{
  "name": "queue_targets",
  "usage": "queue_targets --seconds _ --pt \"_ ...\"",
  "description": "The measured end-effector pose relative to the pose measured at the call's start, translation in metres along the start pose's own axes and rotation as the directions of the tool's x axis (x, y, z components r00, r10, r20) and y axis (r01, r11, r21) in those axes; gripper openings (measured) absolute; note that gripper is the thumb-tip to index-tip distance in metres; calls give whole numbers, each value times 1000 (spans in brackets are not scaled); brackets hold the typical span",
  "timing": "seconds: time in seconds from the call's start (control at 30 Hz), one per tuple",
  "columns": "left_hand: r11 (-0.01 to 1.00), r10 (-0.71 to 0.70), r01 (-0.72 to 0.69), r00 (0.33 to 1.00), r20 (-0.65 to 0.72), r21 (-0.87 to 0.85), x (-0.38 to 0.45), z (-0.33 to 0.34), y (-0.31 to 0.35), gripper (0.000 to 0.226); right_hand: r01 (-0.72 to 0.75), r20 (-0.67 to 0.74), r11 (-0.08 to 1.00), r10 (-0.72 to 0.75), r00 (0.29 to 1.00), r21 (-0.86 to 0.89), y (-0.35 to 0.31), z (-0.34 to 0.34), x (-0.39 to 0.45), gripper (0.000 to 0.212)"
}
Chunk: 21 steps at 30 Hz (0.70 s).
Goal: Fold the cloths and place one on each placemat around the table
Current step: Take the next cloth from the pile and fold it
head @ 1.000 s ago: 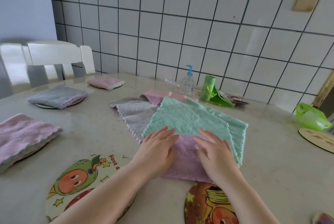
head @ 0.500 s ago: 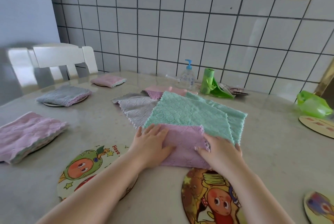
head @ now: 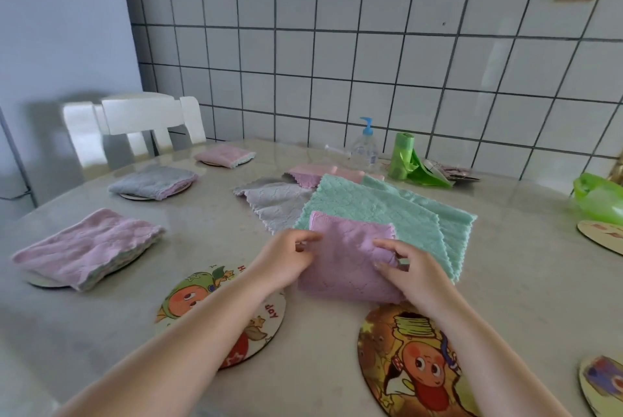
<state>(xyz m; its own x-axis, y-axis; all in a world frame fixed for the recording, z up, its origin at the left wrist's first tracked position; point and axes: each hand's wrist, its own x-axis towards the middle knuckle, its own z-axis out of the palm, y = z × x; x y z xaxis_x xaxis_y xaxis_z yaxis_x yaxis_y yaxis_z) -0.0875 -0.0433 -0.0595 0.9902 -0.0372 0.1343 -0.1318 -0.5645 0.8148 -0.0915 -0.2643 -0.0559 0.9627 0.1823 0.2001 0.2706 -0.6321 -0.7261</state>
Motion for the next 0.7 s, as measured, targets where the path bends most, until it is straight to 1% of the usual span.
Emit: queue_targets --seconds 0.07,0.13,0.17,0.23,0.3,0.4,0.5,0.6,0.7 --pt "996 -2 -2 999 -39 -91 -7 -22 4 41 -14 -2 978 15 1000 210 -19 3 -5 31" --pt "994 2 -7 999 -45 -113 -17 -50 5 39 -86 87 870 50 995 485 -38 13 -13 30" --pt "994 2 -6 999 -36 -107 -23 -65 3 37 -136 154 805 56 986 578 -47 21 -17 31" --pt "996 -14 13 1000 -7 -90 -35 -94 -6 35 -206 254 737 48 966 643 -62 40 -24 29" --pt "997 -41 42 999 18 -70 -49 -117 -18 34 -239 302 717 41 952 655 -75 61 -30 27" --pt "997 -74 75 997 11 -36 -67 -140 -38 35 -227 315 769 35 948 597 -91 89 -35 29" --pt "992 -125 126 992 19 -27 -79 -150 -55 36 -148 281 840 -6 960 522 -100 109 -42 31" --pt "988 -154 156 985 78 -15 -85 -150 -65 34 -58 242 903 -51 969 426 -100 116 -48 36" --pt "989 -148 147 983 108 17 -85 -146 -66 34 -28 188 922 -49 981 386 -97 117 -52 30"
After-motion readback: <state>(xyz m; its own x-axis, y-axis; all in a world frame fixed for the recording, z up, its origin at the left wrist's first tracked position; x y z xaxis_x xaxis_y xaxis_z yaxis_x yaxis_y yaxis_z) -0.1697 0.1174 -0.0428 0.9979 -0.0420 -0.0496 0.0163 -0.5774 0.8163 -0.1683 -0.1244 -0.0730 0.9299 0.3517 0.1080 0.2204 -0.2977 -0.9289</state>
